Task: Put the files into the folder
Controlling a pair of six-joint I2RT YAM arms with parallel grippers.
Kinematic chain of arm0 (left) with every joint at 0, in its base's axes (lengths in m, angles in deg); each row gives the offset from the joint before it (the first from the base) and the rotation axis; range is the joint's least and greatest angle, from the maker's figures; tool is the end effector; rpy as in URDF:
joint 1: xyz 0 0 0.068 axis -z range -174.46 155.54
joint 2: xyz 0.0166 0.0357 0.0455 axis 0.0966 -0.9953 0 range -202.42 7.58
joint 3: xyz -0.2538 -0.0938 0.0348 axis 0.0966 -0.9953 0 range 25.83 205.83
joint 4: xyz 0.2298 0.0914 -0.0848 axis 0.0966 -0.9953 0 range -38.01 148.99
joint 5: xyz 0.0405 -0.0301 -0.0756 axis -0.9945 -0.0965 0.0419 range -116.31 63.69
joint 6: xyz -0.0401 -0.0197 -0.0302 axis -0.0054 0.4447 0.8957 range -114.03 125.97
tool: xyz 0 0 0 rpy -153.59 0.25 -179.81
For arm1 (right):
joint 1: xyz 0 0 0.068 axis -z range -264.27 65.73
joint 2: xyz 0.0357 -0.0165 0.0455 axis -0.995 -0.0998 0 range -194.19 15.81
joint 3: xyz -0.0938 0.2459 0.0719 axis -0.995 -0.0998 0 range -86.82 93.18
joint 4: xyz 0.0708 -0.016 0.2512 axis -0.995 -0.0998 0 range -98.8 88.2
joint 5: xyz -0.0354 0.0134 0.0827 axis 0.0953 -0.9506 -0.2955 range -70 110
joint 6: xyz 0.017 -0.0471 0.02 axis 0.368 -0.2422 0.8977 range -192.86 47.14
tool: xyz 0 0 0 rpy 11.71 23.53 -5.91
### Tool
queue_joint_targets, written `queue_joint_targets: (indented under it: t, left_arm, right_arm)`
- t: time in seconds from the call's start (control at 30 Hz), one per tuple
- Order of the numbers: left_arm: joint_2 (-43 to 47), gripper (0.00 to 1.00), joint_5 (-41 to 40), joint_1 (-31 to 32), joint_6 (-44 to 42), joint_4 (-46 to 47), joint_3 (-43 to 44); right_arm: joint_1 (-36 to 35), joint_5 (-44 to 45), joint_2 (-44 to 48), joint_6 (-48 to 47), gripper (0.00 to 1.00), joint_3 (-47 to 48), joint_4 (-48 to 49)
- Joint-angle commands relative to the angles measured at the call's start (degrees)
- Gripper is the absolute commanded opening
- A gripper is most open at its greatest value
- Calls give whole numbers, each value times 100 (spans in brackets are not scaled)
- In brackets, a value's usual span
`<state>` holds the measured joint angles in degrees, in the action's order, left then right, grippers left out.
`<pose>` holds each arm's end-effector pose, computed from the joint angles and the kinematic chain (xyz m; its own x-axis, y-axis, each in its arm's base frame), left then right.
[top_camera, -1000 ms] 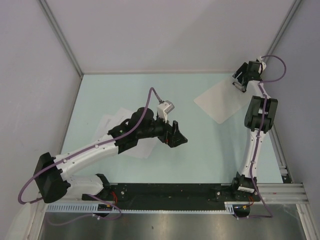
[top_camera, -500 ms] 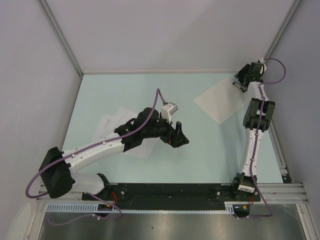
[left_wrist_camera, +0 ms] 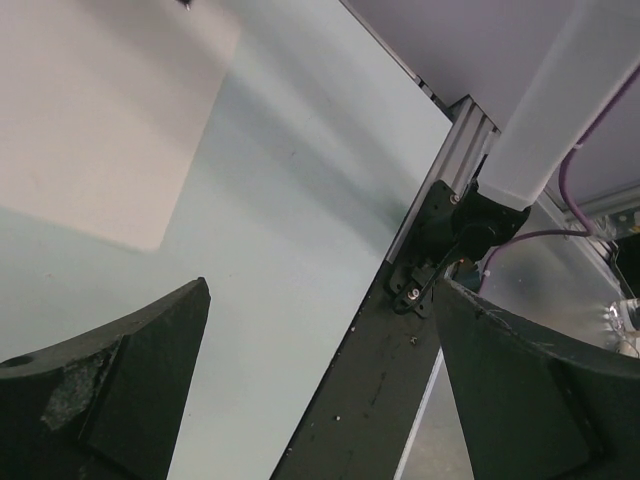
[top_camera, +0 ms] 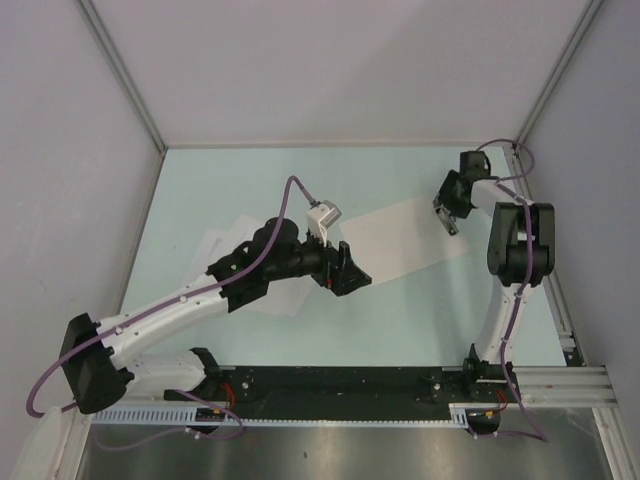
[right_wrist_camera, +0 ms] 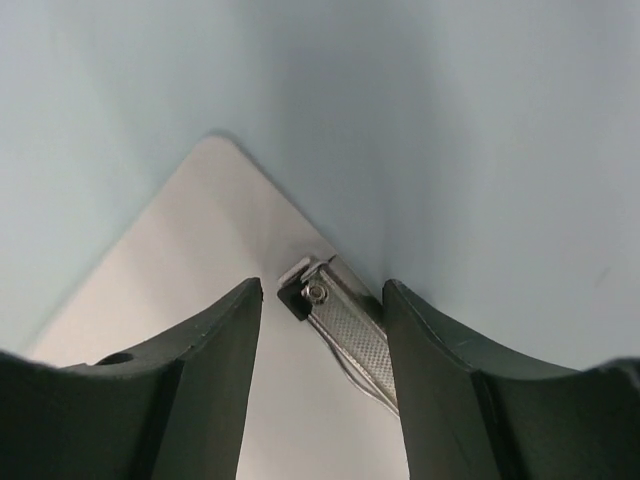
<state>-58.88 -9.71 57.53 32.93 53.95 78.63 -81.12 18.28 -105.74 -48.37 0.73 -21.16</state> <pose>0.1578 -0.2183 0.3213 -0.5938 0.0543 -0.8028 0.7320 0.4505 -0.5110 0.4596 -0.0242 0.1633 -0.7137 0.4543 -0.5332 0.3659 0.8908 0.2694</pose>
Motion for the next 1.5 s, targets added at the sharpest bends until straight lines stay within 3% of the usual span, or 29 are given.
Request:
queue_joint_targets:
  t: [0.0, 0.2, 0.3, 0.43, 0.57, 0.67, 0.87, 1.0, 1.07, 1.3, 1.47]
  left_arm:
    - [124, 99, -113, 31, 81, 134, -164]
    - [55, 100, -666, 31, -24, 21, -209]
    - [-183, 100, -1385, 22, 168, -269, -33]
    - [-500, 99, -1494, -197, 774, 150, -225]
    - [-518, 95, -1300, -610, 1320, 828, -603]
    - [-413, 96, -1536, -698, 1251, 663, -604]
    - [132, 98, -1642, -1120, 1303, 293, -999]
    - [676, 98, -1642, -1366, 1303, 240, -1359]
    - [809, 98, -1642, -1454, 1303, 214, -1447]
    - [1099, 99, -1634, -1604, 1303, 135, -1518]
    - [1275, 98, -1888, -1683, 1277, 91, -1535]
  right_arm:
    - [-859, 828, 938, -507, 57, -1221, -666]
    - [-1747, 1980, 1905, -638, 62, -1688, -1184]
    - [-2090, 2395, 2267, -735, 66, -1785, -1395]
    - [-2214, 2247, 2698, -893, 81, -2145, -1177]
    - [-2240, 1771, 2515, -1104, 81, -2207, -939]
    - [-2372, 1789, 2261, -1227, 81, -2207, -737]
    - [-2320, 1955, 1899, -1324, 75, -2189, -596]
    - [-2214, 2131, 1785, -1324, 56, -2189, -657]
    - [-2127, 2167, 1723, -1324, 53, -2198, -719]
    - [-1837, 2351, 1644, -1350, 23, -2233, -1087]
    - [-1775, 2702, 1889, -1421, 14, -2286, -1351]
